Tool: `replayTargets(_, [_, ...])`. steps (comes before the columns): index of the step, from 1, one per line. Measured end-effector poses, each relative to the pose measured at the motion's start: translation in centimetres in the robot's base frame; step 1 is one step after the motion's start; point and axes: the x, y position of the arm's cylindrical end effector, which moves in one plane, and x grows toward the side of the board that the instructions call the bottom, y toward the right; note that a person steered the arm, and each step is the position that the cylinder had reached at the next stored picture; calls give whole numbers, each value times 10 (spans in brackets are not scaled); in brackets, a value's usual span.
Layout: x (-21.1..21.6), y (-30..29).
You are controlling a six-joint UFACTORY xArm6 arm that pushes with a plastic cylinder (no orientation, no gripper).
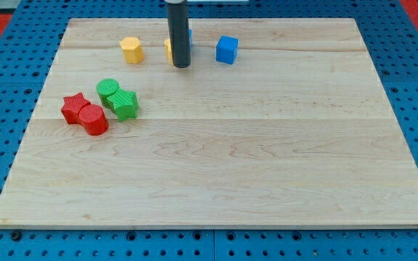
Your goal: Move your arm to the top left of the board
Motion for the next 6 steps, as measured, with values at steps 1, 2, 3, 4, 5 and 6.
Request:
replayTargets(1, [0,-1])
replayTargets(2, [6,-1])
replayTargets(3, [34,-19])
replayTargets(4, [42,-76])
replayTargets(5, [13,-120])
replayTargets(6, [1,-184])
